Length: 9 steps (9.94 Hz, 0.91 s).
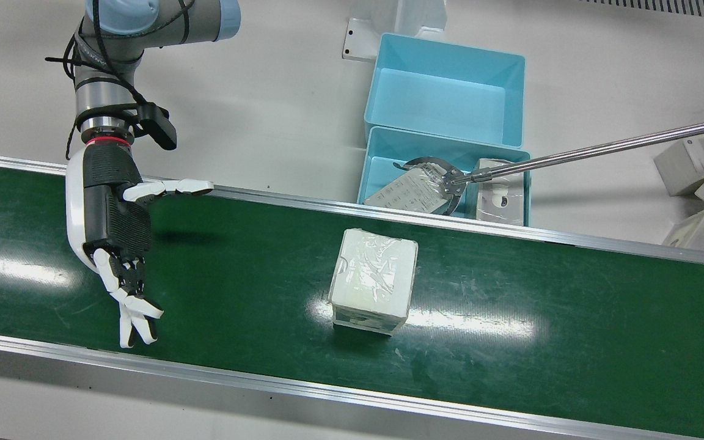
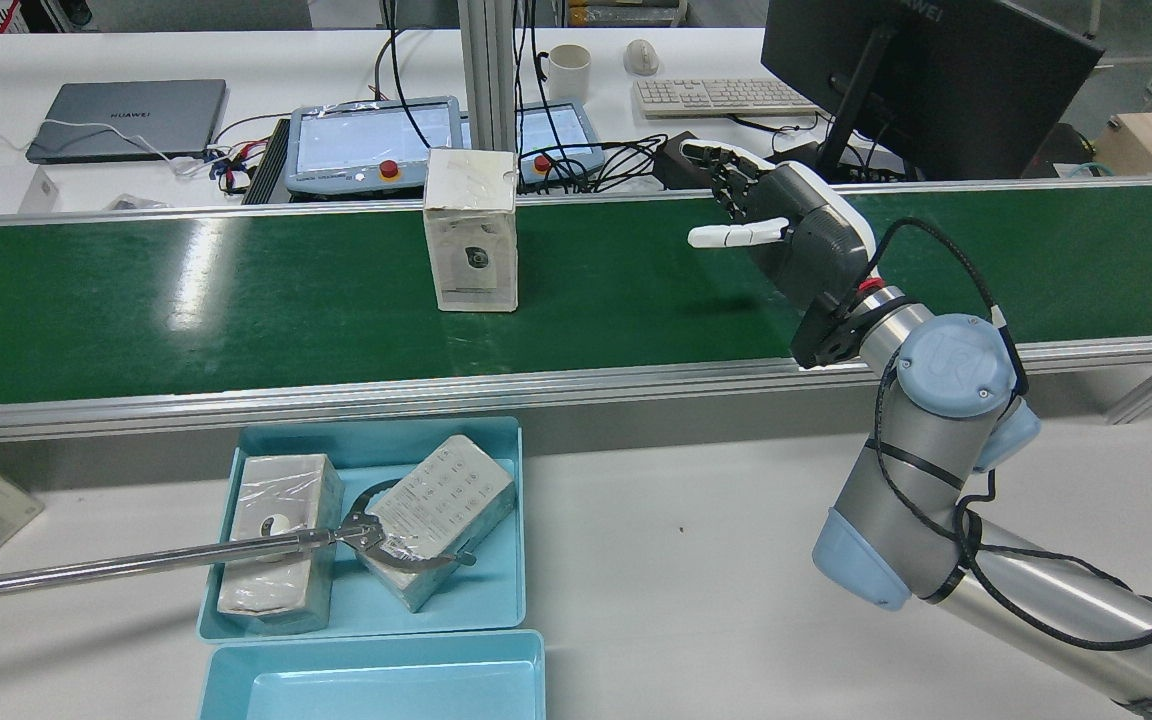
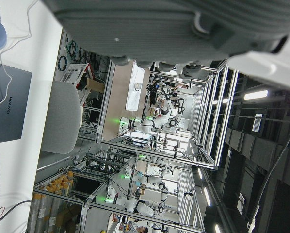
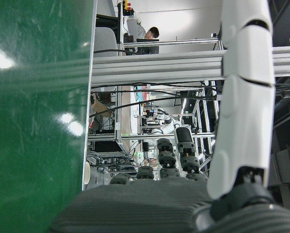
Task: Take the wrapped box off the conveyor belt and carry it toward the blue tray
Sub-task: 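Position the open right hand beside the belt as the wrapped box approaches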
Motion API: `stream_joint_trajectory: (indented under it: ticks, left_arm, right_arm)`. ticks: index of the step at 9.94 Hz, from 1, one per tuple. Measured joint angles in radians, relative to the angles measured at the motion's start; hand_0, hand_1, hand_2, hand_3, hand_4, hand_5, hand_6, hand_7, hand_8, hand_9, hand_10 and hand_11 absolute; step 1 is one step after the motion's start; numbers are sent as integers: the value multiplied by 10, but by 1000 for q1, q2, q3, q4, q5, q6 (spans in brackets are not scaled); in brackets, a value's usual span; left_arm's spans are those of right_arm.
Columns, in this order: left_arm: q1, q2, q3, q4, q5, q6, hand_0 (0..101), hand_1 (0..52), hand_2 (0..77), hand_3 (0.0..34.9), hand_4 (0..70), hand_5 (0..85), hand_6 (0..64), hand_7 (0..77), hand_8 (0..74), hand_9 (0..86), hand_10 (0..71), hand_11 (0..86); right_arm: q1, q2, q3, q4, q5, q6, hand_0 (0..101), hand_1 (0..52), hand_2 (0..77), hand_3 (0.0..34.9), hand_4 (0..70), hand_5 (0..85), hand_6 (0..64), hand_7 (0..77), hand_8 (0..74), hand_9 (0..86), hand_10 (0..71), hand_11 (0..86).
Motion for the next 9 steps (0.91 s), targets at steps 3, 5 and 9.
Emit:
stream_joint_trajectory:
  ticks: [3,5,9]
  left_arm:
    - [0,0,0,0,0,0,0,0,5,0,0,11,5,5,5,0,5,5]
    - [0,0,0,0,0,0,0,0,5,0,0,11,5,5,5,0,5,5]
    - [0,0,0,0,0,0,0,0,5,0,0,11,5,5,5,0,5,5]
  right_arm:
    - [0,2,-6,0,0,2,469,147,104,0,87,218,38,44,11,27,0,11]
    - [0,3,-7,1,0,1,468,147,104,0,93,218,38,44,11,27,0,11]
    - [-2,4,-9,0,0,-4,468,147,104,0,93,218,38,44,11,27,0,11]
